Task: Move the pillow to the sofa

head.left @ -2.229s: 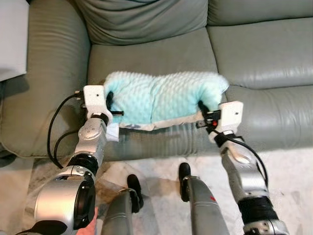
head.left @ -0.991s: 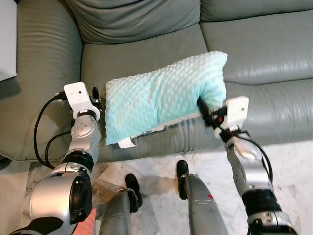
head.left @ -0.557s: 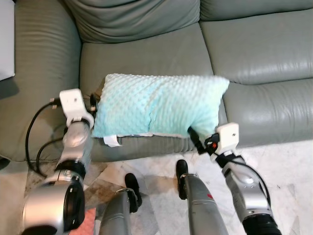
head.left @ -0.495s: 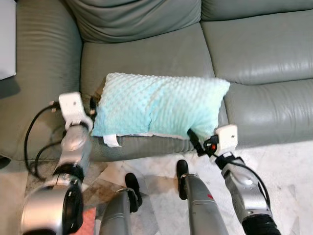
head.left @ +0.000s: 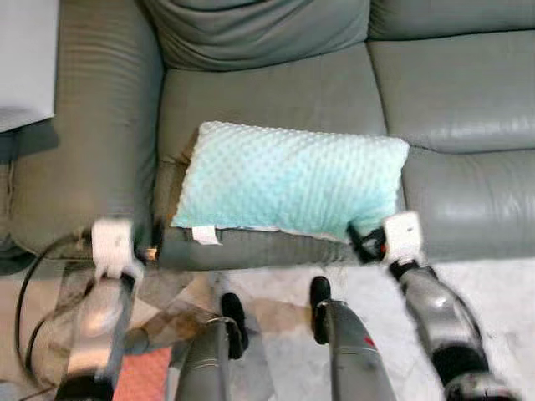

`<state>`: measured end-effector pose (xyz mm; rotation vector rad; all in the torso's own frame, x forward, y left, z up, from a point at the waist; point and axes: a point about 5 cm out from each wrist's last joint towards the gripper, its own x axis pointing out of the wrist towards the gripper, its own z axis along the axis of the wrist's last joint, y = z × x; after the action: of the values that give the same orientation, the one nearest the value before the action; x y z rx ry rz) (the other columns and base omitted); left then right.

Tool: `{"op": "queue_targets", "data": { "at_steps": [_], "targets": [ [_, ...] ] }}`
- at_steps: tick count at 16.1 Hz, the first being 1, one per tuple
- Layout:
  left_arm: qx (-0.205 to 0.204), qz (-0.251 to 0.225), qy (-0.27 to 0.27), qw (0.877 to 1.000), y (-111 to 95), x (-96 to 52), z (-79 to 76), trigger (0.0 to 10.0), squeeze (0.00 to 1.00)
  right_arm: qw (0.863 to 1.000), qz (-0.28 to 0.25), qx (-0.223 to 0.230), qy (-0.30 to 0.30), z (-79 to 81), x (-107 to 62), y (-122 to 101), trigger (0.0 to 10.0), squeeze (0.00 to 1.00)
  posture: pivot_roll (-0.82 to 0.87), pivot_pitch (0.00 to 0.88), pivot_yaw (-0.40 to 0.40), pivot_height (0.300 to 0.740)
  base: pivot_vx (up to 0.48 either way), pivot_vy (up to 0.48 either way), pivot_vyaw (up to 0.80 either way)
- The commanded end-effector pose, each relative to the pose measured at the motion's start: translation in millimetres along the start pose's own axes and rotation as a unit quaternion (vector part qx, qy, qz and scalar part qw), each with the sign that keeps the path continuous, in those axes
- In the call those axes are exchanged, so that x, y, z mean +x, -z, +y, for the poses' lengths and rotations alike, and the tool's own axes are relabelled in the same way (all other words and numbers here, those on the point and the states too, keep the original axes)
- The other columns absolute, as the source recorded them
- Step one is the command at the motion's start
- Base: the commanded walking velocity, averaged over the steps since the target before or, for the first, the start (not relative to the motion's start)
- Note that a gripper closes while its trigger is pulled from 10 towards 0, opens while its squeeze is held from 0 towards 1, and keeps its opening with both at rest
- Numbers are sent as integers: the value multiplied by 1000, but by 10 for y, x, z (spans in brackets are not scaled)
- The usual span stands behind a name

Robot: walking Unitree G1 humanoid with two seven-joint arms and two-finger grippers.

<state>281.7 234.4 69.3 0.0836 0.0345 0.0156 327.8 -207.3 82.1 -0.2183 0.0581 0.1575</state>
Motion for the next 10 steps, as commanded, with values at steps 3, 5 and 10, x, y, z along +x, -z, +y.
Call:
{"op": "queue_targets", "data": {
  "at_steps": [3,5,10],
  "targets": [
    [4,59,14,998,220,-469,59,10000,0,1000,23,-14,11,-136,70,7,10000,1000,12,524,152,740,0,0,0],
    [1,75,18,997,180,-625,50,10000,0,999,18,-23,17,-203,165,-108,10000,1000,33,522,151,740,0,0,0],
    [0,94,23,995,125,-710,44,10000,0,1000,16,-22,8,-199,249,-191,10000,1000,47,519,142,740,0,0,0]
  ]
}}
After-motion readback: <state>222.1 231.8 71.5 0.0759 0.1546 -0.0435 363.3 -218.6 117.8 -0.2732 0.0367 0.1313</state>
